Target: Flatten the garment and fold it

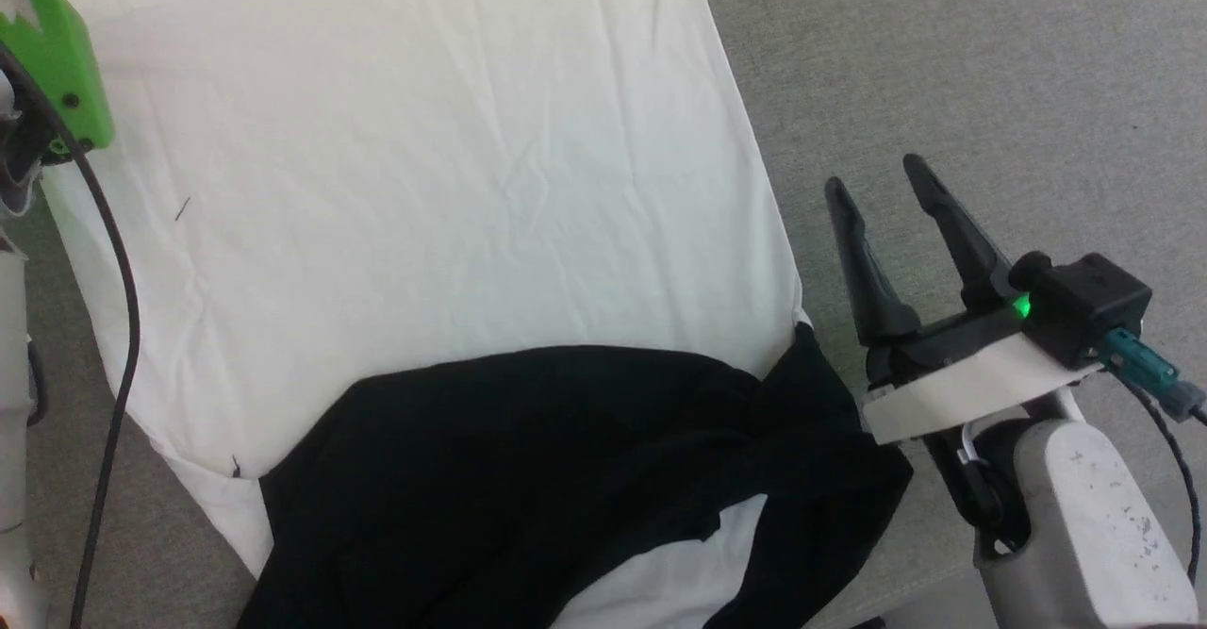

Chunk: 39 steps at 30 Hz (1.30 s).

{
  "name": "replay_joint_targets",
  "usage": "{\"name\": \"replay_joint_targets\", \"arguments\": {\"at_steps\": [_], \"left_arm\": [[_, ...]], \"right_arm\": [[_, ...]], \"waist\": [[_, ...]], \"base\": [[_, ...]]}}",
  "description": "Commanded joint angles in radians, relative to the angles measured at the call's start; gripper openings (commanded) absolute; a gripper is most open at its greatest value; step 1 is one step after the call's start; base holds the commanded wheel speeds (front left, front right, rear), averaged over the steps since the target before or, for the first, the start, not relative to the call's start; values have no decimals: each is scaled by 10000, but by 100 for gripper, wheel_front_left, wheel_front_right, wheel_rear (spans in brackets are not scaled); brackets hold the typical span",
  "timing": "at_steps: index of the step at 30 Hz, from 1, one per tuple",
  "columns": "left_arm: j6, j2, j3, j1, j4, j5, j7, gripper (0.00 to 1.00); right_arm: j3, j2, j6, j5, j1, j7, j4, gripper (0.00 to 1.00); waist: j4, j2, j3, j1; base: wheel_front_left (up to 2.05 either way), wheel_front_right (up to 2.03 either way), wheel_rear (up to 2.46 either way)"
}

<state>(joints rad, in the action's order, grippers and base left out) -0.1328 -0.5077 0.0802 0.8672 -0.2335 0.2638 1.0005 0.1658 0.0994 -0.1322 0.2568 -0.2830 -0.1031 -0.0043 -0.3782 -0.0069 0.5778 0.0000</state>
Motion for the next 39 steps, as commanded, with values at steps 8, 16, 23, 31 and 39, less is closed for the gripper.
{"name": "replay_joint_targets", "arguments": {"at_steps": [8,16,23,31,39], "left_arm": [[256,-22,218,90,-211,-26,-565,0],[480,540,852,1006,-355,29,-411,0],[869,1146,1544,1593,-433,94,-336,0],[1393,1662,2254,2056,-522,154,-599,0],[1455,1715,2384,2154,-629,228,-696,0]], "right_arm": [[527,591,15,212,-2623,665,408,100],[664,525,15,958,-7526,4018,4243,100],[979,876,15,762,-9571,5656,6864,100],[1395,1163,15,1074,-10769,8101,8731,88],[1638,1446,15,1049,-11124,9962,8689,0]], "waist": [[226,69,303,0],[1082,69,872,0],[2021,69,1222,0],[2878,69,1426,0],[3008,69,1474,0]], "base": [[0,0,0],[0,0,0],[0,0,0],[0,0,0],[0,0,0]]}}
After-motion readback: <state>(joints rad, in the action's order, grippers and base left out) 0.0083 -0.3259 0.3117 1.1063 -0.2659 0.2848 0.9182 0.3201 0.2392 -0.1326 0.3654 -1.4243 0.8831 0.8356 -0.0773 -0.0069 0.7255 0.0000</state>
